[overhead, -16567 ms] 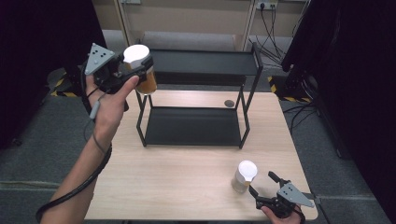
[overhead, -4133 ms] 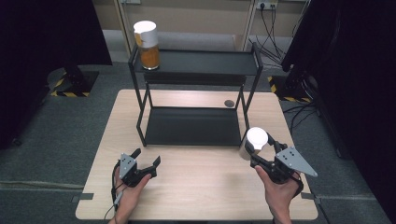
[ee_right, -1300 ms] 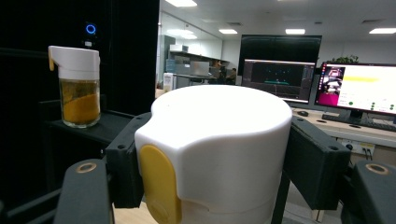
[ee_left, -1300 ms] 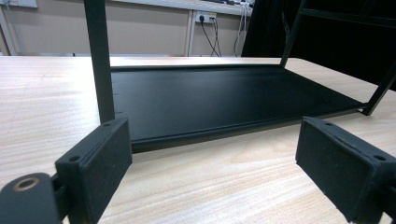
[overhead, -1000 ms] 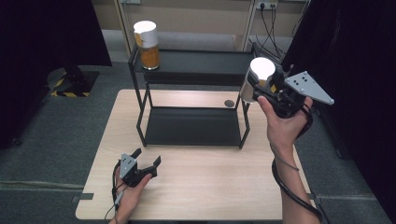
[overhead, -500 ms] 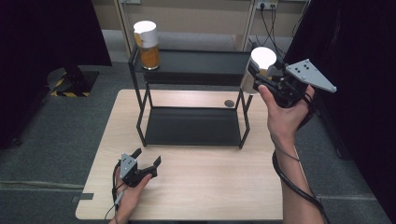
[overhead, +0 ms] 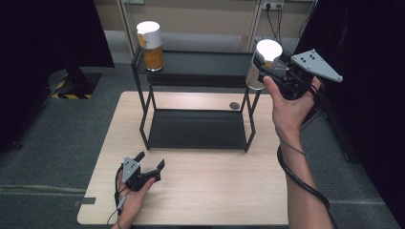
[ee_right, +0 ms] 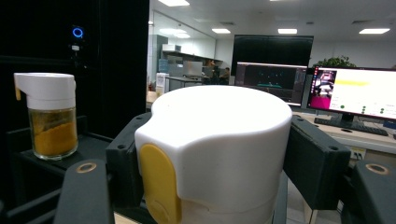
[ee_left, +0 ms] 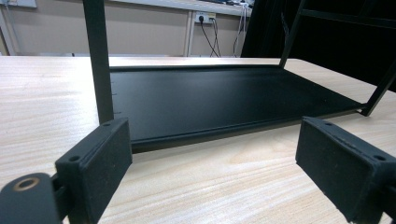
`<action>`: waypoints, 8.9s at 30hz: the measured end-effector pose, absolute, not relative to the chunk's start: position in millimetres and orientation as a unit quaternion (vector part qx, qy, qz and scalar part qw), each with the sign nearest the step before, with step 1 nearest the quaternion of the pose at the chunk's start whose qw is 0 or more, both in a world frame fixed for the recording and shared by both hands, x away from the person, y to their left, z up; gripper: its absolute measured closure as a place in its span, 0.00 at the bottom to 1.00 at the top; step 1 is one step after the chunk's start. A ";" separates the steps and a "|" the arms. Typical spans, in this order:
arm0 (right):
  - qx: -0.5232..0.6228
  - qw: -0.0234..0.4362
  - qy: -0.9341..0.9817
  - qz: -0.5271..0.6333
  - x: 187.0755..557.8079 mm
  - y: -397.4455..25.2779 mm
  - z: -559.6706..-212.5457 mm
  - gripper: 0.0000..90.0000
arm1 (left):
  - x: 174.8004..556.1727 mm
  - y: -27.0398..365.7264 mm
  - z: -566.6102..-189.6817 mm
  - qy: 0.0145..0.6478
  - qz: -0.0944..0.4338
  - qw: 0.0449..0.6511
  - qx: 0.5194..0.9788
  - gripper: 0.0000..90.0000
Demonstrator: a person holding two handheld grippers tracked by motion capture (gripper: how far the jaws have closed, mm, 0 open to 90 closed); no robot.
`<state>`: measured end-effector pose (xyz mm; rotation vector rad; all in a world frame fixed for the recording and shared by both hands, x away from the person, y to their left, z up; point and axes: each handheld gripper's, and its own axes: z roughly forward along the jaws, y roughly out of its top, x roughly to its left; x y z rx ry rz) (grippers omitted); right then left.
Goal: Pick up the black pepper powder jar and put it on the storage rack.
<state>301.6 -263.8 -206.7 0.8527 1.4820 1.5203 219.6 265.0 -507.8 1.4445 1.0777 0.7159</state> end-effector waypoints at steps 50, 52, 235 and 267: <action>0.378 0.407 0.593 0.582 368.2 -239.6 -187.5 0.34 | 219.5 265.2 -508.1 0.456 0.305 0.566 0.615 0.11; 0.380 0.407 0.593 0.582 370.8 -239.6 -188.0 0.34 | 219.5 265.2 -508.1 0.456 0.305 0.566 0.616 0.11; 0.395 0.299 0.637 0.590 256.9 -284.1 -382.4 0.11 | 217.7 261.2 -509.2 0.449 0.310 0.567 0.617 0.11; 0.437 0.249 0.666 0.551 233.3 -289.7 -466.9 0.11 | 217.8 261.2 -509.1 0.449 0.310 0.566 0.618 0.11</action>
